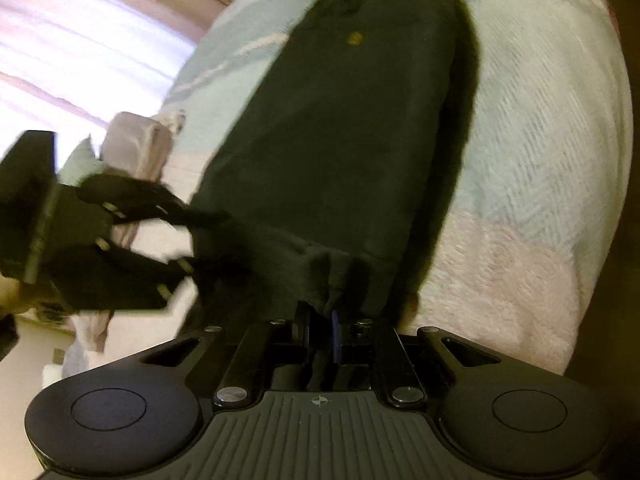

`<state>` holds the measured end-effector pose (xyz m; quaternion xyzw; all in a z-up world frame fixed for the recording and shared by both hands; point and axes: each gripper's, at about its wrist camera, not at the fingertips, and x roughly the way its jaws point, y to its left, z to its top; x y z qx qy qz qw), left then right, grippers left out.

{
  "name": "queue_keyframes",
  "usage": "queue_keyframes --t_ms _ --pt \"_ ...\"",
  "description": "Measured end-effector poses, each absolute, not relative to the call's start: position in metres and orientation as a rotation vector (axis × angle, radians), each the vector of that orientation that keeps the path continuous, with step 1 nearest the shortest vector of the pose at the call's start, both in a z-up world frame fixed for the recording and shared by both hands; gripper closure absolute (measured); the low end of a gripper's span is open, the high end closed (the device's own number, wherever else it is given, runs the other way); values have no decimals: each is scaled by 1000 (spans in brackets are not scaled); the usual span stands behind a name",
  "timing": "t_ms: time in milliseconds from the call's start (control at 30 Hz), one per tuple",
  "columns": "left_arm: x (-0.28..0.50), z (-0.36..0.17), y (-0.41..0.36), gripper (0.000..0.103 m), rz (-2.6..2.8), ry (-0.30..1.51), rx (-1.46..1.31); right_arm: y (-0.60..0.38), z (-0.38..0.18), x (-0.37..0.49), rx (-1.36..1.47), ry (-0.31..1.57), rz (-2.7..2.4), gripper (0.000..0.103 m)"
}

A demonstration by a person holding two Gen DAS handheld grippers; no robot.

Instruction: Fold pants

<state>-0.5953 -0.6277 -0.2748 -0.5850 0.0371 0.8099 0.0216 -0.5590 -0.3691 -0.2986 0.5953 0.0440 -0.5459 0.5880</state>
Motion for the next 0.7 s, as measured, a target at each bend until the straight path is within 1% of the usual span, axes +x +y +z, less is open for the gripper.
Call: queue_keyframes --t_ms 167,267,433,467,500,600,700 --pt "-564 -245 -657 71 2712 -136 -1741 -361 -302 -559 1400 98 -1297 96" --pt "-552 -247 -647 71 2711 -248 -1673 -365 -310 -560 1412 94 -1319 96" --pt "-560 -288 -626 71 2619 -273 -1772 -370 -319 -569 1452 82 -1328 96" --pt "-561 -298 -623 71 2614 -248 -1816 -370 -320 -570 1452 90 -1326 97" --pt "-562 -303 -623 69 2611 -246 -1828 -370 -319 -572 1450 103 -1318 97" --pt "-562 -306 -629 69 2621 -331 -1841 -375 -313 -573 1429 155 -1292 96" --pt "-567 -303 -629 69 2608 -349 -1883 -374 -306 -572 1399 232 -1286 93"
